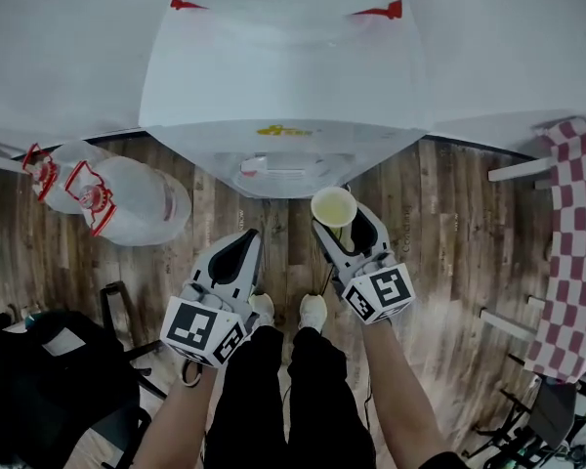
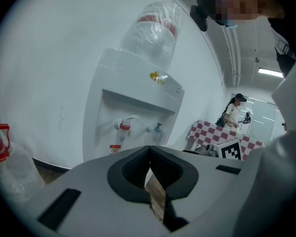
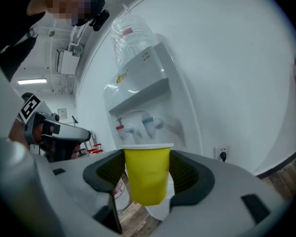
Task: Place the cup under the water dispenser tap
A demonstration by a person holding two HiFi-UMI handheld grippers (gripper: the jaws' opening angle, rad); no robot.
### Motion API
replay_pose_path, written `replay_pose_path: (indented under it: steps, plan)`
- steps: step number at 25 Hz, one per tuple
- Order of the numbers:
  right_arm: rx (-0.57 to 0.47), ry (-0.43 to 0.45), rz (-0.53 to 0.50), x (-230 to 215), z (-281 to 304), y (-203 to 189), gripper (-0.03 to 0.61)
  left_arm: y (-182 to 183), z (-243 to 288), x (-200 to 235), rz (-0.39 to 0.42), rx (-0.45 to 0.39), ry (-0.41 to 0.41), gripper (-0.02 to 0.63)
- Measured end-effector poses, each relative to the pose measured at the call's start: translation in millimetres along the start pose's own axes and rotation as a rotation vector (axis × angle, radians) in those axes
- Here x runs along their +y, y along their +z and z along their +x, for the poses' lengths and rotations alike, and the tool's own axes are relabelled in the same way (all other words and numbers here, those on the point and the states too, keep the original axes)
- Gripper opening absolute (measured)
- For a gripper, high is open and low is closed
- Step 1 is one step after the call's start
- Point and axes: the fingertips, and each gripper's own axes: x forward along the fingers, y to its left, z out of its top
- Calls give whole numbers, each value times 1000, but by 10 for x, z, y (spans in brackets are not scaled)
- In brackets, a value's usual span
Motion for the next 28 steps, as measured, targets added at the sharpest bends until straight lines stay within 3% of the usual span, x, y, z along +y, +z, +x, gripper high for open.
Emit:
replay_pose_path:
  steps: [11,28]
  plan:
    - [-95,-14,-115,-208,443,-318,287,-223,304,169,-9,-81,-11,12]
    - [-229,-65,-215,-346,732,-551,287,-486,477,328,12,-112,-15,12]
